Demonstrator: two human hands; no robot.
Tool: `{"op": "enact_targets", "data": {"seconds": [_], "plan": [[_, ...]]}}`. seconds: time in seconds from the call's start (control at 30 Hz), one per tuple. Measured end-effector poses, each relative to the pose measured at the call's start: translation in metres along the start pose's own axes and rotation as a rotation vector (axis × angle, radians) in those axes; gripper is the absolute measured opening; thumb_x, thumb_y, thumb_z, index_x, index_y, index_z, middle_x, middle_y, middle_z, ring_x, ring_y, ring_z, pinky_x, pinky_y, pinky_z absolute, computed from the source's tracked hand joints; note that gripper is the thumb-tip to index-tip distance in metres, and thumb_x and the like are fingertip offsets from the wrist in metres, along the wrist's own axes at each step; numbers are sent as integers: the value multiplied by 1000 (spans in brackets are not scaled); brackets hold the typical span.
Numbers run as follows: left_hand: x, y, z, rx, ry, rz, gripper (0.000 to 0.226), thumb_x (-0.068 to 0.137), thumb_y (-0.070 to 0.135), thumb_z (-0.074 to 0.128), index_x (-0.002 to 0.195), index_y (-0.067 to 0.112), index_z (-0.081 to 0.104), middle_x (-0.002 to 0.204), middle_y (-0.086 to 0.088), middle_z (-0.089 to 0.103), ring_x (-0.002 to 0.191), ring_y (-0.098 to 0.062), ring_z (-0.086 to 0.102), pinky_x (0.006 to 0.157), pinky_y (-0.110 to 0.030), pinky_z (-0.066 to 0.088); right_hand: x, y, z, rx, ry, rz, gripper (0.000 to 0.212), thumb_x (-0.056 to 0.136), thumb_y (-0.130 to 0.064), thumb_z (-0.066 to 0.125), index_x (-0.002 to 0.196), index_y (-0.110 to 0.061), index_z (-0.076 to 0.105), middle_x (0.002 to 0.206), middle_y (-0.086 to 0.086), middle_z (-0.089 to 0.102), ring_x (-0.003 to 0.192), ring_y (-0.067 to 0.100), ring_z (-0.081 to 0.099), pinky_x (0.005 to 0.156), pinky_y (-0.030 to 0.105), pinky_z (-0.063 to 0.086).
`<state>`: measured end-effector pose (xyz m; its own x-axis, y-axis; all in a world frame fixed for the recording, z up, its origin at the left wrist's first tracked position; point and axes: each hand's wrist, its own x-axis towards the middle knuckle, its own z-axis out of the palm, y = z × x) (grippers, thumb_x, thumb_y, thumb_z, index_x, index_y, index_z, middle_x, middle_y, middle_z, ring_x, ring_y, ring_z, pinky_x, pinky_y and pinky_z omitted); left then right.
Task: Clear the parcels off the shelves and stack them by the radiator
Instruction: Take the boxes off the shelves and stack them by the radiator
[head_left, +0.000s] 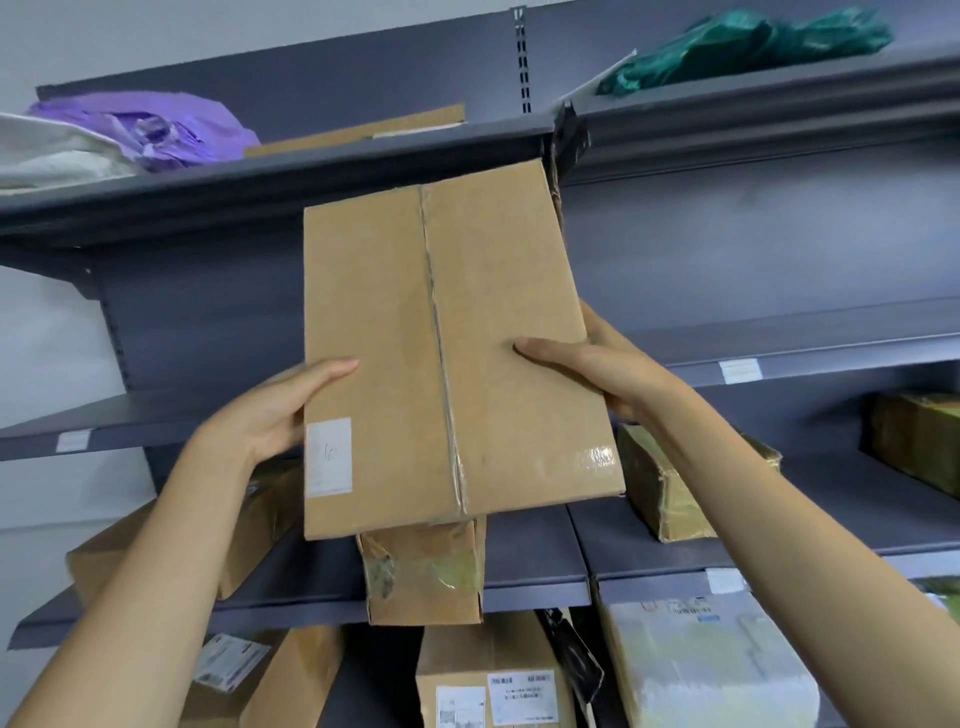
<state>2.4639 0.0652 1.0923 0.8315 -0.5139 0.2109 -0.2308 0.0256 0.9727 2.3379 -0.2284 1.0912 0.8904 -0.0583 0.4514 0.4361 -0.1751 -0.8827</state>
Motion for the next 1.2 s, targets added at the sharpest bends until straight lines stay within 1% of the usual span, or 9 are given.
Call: {"op": "enact_targets", "data": {"seconds": [0.13, 0.23, 0.33, 0.53, 0.7, 0.83, 0.93, 1.07, 1.2], "plan": [[-3, 19, 49, 62, -90, 24, 40, 57, 42, 77, 93, 25, 74, 97, 2, 75, 86, -9, 72, 62, -20, 56, -42, -16, -38, 3, 95, -10, 57, 76, -30, 75, 125, -34, 46, 105, -15, 69, 87, 1, 70, 61, 17, 55], [1, 32, 113, 111, -191, 7, 56, 50, 48, 81, 102, 30, 69, 103, 6, 73, 93, -9, 70, 67, -22, 56, -91, -27, -88, -11, 193, 33, 58, 74, -32, 76, 125, -30, 48, 111, -8, 69, 95, 10, 69, 74, 27, 57], [6, 40, 206, 114, -321, 8, 46, 59, 44, 74, 102, 27, 69, 105, 7, 73, 94, -6, 69, 74, -22, 50, -160, -43, -150, -37, 312, 98, 58, 76, -28, 74, 127, -25, 48, 113, -4, 68, 97, 12, 69, 73, 27, 57], [-4, 40, 459, 83, -584, -18, 17, 87, 32, 59, 93, 20, 68, 82, 8, 76, 69, -1, 71, 50, -12, 51, -349, -86, -273, -145, 673, 216, 48, 82, -18, 69, 125, -20, 49, 106, -4, 69, 79, 4, 71, 62, 17, 56], [-57, 12, 685, -82, -857, -114, 24, 94, 25, 49, 77, 21, 66, 57, 7, 71, 48, -3, 66, 43, -15, 51, -521, -115, -341, -229, 943, 280, 65, 82, -5, 68, 137, -13, 36, 120, 9, 65, 105, 19, 66, 93, 27, 53], [-104, -22, 827, -88, -1078, -209, 26, 94, 25, 46, 76, 18, 63, 54, 4, 69, 46, -6, 64, 46, -14, 52, -627, -127, -395, -218, 1112, 390, 84, 75, -12, 76, 143, -17, 26, 124, 11, 62, 110, 23, 64, 101, 39, 48], [-122, -41, 911, -69, -1191, -234, 20, 94, 26, 47, 82, 18, 60, 57, 4, 70, 48, -7, 65, 48, -16, 53, -681, -120, -435, -188, 1228, 467, 94, 68, -21, 82, 143, -19, 25, 126, 11, 61, 109, 24, 64, 95, 39, 52], [-109, -56, 1006, -9, -1263, -255, 16, 91, 29, 53, 87, 17, 63, 62, 2, 72, 51, -10, 67, 47, -21, 54, -724, -91, -498, -160, 1337, 503, 95, 66, -27, 83, 142, -16, 27, 121, 9, 64, 103, 19, 67, 78, 28, 57], [-70, -58, 1104, 63, -1370, -237, 23, 91, 37, 52, 90, 17, 64, 67, 1, 73, 56, -10, 69, 49, -22, 56, -744, -68, -584, -113, 1342, 460, 68, 78, -20, 74, 135, -8, 39, 98, 1, 75, 92, 7, 71, 64, 16, 55]]}}
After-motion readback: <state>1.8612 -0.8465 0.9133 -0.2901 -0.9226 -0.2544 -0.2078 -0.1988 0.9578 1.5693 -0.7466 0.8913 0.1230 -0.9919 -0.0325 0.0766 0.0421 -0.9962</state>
